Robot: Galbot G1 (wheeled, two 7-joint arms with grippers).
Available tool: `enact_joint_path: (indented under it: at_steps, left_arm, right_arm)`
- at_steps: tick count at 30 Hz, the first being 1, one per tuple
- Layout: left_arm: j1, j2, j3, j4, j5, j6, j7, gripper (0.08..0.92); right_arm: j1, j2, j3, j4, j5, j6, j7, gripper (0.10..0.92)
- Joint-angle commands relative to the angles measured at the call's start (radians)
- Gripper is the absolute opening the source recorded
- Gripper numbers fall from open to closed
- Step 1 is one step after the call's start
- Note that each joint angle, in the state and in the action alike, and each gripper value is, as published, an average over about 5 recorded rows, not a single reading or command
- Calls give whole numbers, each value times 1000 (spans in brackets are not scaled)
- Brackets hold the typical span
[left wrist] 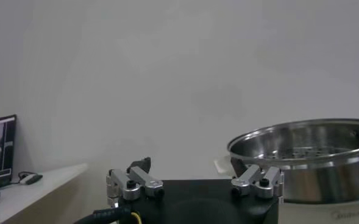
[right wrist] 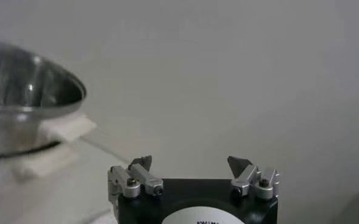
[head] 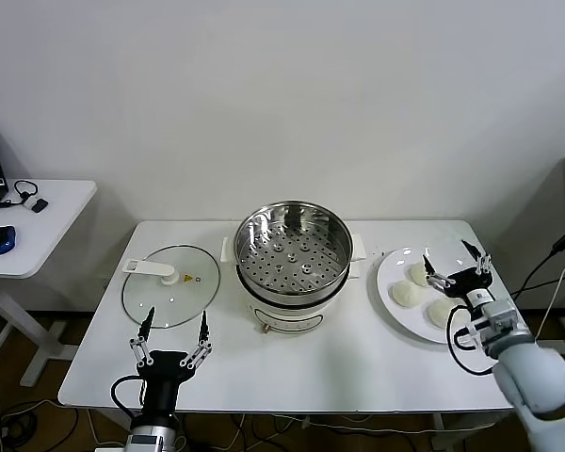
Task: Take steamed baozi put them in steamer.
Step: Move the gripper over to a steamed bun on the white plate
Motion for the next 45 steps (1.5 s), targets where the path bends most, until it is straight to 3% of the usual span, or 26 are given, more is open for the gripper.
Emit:
enact_joint_path:
  at_steps: [1, 10, 19, 24, 34, 45]
  left_arm:
    - [0, -25, 2, 1, -4, -2, -1, 823]
    - [-5, -20, 6, 15, -10, -7, -3, 823]
    - [-15, -9, 22, 39, -13, -6, -1, 823]
    - [-18, -6, 28, 58, -12, -11, -3, 823]
    - [-17, -3, 24, 58, -18, -12, -3, 823]
    - [-27, -4, 6, 67, -33, -12, -2, 823]
  right_arm:
    - [212, -302, -104, -169, -97, -109, -198, 823]
    - [633, -546, -531, -323, -20, -76, -469, 823]
    - [998, -601, -964, -448, 0, 26, -746, 823]
    - [1233, -558, -1243, -517, 11, 71, -828, 823]
    - [1545, -327, -1632, -770, 42, 149, -904, 823]
    - [1650, -65, -1783, -1059, 57, 233, -940, 823]
